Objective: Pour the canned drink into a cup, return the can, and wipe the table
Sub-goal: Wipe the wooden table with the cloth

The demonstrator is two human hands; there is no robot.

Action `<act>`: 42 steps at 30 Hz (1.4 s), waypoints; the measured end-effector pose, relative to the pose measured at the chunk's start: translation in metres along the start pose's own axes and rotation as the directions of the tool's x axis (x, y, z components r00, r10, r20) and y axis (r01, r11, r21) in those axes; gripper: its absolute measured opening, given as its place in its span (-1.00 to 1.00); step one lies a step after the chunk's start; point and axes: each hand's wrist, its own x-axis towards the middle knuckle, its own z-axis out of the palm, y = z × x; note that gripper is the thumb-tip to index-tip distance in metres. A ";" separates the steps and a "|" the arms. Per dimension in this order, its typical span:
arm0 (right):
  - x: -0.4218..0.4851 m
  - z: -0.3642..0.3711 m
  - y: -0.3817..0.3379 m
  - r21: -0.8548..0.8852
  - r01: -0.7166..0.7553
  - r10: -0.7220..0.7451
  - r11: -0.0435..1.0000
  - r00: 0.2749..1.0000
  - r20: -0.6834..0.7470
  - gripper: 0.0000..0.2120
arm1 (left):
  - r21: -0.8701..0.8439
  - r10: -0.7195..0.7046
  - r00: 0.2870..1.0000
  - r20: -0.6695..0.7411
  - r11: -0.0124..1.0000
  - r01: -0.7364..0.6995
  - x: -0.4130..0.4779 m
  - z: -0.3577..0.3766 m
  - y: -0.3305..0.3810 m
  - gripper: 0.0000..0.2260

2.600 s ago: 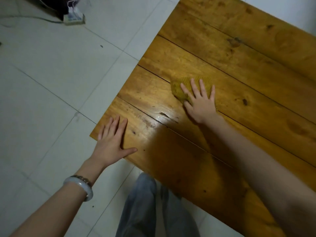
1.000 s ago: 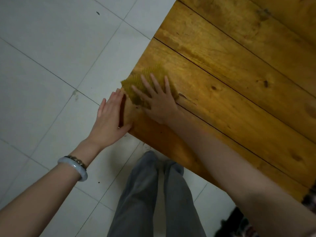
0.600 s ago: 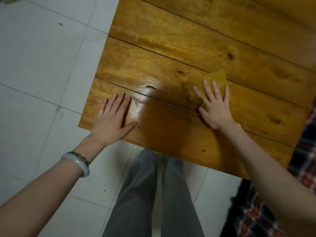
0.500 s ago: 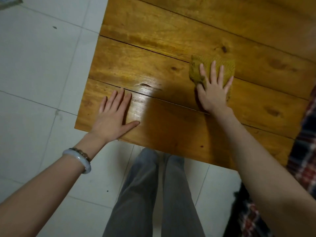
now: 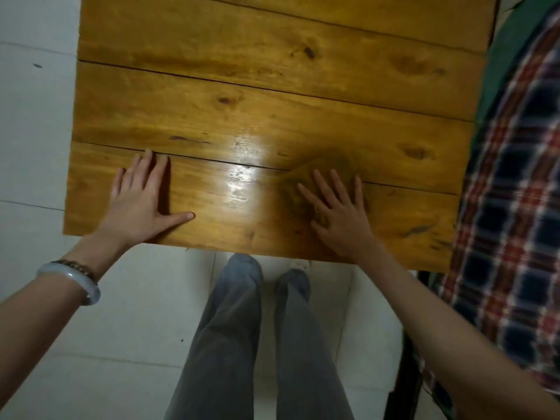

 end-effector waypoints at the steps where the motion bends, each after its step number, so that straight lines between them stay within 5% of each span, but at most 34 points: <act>1: -0.003 -0.004 0.022 -0.008 -0.043 0.043 0.999 0.999 0.016 -0.41 | -0.004 0.011 1.000 -0.005 1.000 -0.011 -0.001 0.002 0.007 0.02; 7: 0.059 -0.016 0.014 0.122 -0.387 0.385 0.914 0.922 0.041 -0.37 | 0.006 0.088 0.996 -0.003 0.996 -0.088 0.000 0.016 0.060 -0.09; 13: 0.024 0.001 -0.040 0.021 0.092 -0.093 0.996 0.994 0.051 -0.38 | 0.044 0.183 0.983 0.003 0.982 -0.183 0.001 0.019 0.080 -0.30; 16: -0.032 0.016 -0.011 0.035 0.161 -0.162 0.986 0.985 0.054 -0.37 | 0.081 0.211 0.977 0.016 0.974 -0.212 -0.001 0.025 0.097 -0.30; 22: -0.098 0.015 0.097 0.080 -0.119 0.117 0.990 0.993 0.031 -0.44 | 0.133 0.250 0.967 0.057 0.958 -0.255 0.005 0.041 0.146 -0.23; 27: -0.022 -0.007 0.107 0.143 -0.450 0.447 0.882 0.893 0.055 -0.39 | 0.171 0.237 0.970 0.057 0.955 -0.243 0.014 0.051 0.177 -0.18; 35: -0.066 0.014 0.069 0.076 -0.040 0.037 0.996 0.999 0.031 -0.40 | 0.171 0.219 0.974 0.054 0.959 -0.225 0.016 0.047 0.183 -0.18; 42: -0.062 0.001 0.168 0.139 -0.416 0.415 0.899 0.909 0.032 -0.40 | 0.130 0.209 0.978 0.001 0.970 -0.207 0.028 0.023 0.172 -0.22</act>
